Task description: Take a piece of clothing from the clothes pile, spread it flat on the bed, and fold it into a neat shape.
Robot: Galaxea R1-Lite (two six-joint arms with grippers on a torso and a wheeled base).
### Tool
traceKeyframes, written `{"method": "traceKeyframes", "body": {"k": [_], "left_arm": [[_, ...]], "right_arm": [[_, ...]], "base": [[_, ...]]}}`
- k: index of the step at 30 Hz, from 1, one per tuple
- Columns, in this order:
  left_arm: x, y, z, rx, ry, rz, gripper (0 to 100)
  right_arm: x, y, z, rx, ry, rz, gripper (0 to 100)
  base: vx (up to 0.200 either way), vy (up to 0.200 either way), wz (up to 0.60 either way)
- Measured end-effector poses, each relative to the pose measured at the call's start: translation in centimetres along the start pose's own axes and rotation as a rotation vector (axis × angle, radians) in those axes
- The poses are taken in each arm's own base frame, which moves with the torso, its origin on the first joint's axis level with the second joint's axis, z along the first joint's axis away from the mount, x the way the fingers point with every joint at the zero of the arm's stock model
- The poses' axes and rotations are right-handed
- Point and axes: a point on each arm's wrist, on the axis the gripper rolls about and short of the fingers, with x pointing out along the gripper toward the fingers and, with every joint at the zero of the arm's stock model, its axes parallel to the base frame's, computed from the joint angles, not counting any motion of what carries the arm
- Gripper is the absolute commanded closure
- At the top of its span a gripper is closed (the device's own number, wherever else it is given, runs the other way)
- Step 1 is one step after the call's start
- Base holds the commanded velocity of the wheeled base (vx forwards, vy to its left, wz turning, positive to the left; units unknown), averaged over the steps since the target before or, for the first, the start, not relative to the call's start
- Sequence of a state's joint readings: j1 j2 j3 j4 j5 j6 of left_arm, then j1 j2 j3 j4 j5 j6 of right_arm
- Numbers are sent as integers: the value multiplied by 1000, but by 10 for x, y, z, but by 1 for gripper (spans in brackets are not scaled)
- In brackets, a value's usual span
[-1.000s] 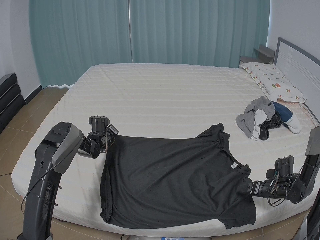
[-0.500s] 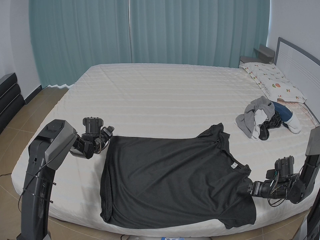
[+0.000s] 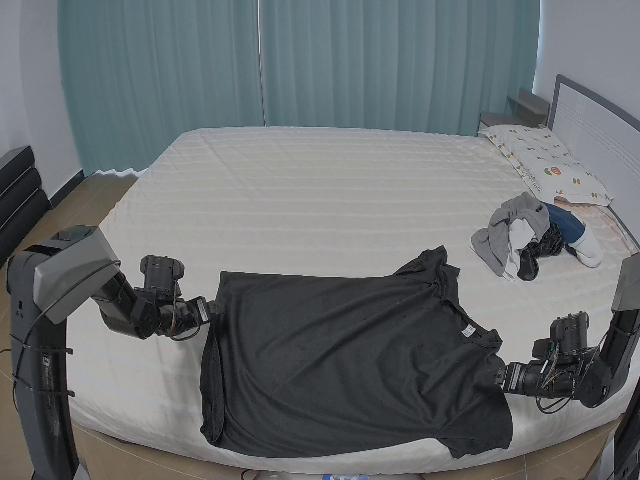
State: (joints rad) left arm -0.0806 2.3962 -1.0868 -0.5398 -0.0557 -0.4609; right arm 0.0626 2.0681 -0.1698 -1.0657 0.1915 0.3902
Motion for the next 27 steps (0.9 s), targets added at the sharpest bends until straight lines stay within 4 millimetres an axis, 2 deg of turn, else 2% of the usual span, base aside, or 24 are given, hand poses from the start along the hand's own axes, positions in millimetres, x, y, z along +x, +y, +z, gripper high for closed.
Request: {"method": "traceKeyframes", "body": {"k": [5, 10, 17, 27], "left_arm": [[-36, 3, -17, 167, 85, -21, 0], [-58, -5, -34, 262, 141, -45, 0], [-65, -14, -48, 333, 173, -48, 0], [-67, -3, -63, 452, 284, 27, 0]], "right_arm": [[-1, 0, -1, -1, 2, -1, 0], [-1, 0, -1, 0, 3, -1, 0], [-1, 0, -1, -1, 2, -1, 0], [-2, 0, -1, -1, 3, -1, 0]], "base": [[0, 0, 0], [0, 0, 0], [0, 0, 0], [0, 0, 0]]}}
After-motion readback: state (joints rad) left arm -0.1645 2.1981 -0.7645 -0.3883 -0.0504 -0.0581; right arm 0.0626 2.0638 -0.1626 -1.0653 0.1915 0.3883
